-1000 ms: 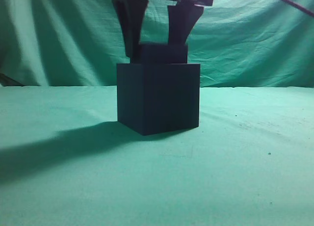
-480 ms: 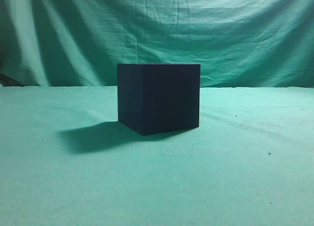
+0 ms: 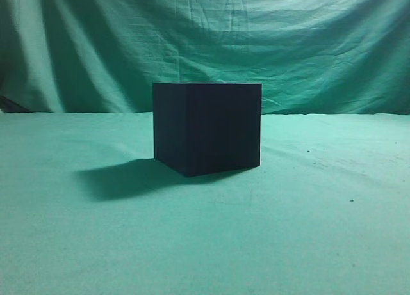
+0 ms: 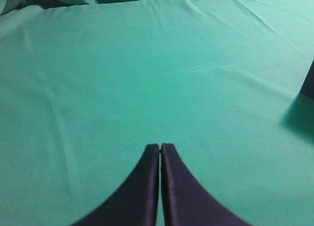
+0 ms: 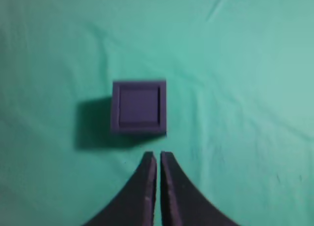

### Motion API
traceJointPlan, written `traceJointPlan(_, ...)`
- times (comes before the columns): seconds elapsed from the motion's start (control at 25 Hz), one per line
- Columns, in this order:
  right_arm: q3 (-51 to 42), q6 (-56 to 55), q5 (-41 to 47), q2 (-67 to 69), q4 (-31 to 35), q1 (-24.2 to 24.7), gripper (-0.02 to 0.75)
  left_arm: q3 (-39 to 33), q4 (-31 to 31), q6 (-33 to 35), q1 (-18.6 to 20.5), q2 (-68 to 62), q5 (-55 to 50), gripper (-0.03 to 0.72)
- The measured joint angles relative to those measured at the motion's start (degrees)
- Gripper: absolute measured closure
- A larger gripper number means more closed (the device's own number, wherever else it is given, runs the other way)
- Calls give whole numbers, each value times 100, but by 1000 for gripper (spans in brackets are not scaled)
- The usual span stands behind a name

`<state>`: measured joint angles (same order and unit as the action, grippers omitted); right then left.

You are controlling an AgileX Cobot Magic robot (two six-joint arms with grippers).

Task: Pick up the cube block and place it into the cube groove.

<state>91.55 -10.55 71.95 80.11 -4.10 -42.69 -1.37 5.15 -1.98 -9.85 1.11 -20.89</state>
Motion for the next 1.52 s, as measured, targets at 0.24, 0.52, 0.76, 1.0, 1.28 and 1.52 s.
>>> traceJointPlan(0.24,-1840,-138,34,-1465,0,0,738,0,0,0,0,0,0,688)
traceJointPlan(0.52,-3583,-186,-618,-3409,54,0,738,0,0,0,0,0,0,688)
traceJointPlan(0.76,-4500,-186,-1162,-4926,141,0,738,0,0,0,0,0,0,688)
traceJointPlan(1.0,-4597,-175,-650,-5608,170,0,738,0,0,0,0,0,0,688)
traceJointPlan(1.28,-4850,193,-1235,-5785,-115,0,738,0,0,0,0,0,0,688)
traceJointPlan(1.52,-5979,255,-2873,-6590,-115,1044,738,0,0,0,0,0,0,688)
